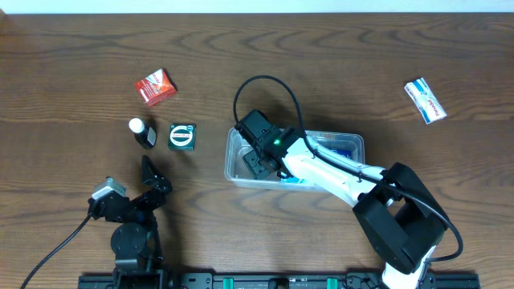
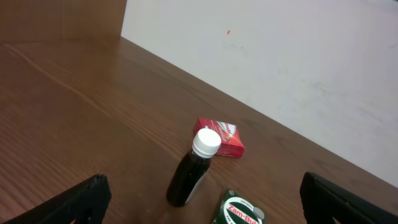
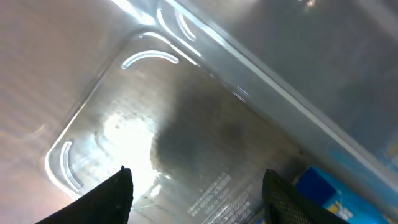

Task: Pack container
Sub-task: 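Press the blue box down into the container's right end, then withdraw, then move right gripper to the white toothpaste box and grasp it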

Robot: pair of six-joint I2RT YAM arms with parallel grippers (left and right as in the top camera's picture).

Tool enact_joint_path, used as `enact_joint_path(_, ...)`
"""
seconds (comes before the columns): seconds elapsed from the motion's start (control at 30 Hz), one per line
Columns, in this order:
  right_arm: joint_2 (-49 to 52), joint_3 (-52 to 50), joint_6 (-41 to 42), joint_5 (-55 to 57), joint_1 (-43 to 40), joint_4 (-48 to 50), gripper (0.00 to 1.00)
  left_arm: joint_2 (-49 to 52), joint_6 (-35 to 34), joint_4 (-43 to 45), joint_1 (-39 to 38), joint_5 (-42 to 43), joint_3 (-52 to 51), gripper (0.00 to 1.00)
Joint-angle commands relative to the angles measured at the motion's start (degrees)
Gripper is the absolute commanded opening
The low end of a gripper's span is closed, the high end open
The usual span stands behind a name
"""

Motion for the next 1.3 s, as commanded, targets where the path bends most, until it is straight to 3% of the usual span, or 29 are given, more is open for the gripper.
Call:
enact_joint_path(0.0,0.59,1.25,-4.87,-1.77,-0.26,-0.09,0.65,0.0,0.52,-0.92,0.28,-0.17,-1.7,0.98)
enact_joint_path(0.27,-0.07,6.43,-5.14,-1.73,-0.42,-3.89,0.75,0.0,0.52,-0.92,0.28,-0.15,-1.7,0.98)
enact_joint_path(0.47,-2.47,20.39,-3.96,-1.7,-1.14,-17.35,0.88,0.0,0.52,-0.92,0.28,-0.15,-1.7,0.98)
enact_joint_path(0.6,-4.66,29.33,-1.09,1.07,-4.96,-26.21,0.87,0.0,0.52,-0.92,0.28,-0.17,-1.7,0.98)
enact_joint_path(0.67,-5.68,32.68,-0.17,3.85,-8.76,-29.73,0.87,0.0,0.52,-0.92,0.28,-0.17,-1.7,0.98)
enact_joint_path(0.8,-7.06,36.3,-1.36,5.79,-19.8,-33.57,0.99,0.0,0.52,-0.92,0.28,-0.17,-1.7,0.98)
enact_joint_path(0.9,-7.15,36.44,-3.48,5.75,-29.03,-33.4,0.99,0.0,0.52,-0.92,0.28,-0.17,-1.7,0.98)
enact_joint_path(1.07,-6.12,32.59,-7.32,5.7,-42.18,-28.74,0.99,0.0,0.52,-0.92,0.28,-0.17,-1.7,0.98)
enact_joint_path(1.27,-5.68,22.88,-13.57,5.42,-51.36,-20.26,0.99,0.0,0.52,-0.92,0.28,-0.17,-1.7,0.98)
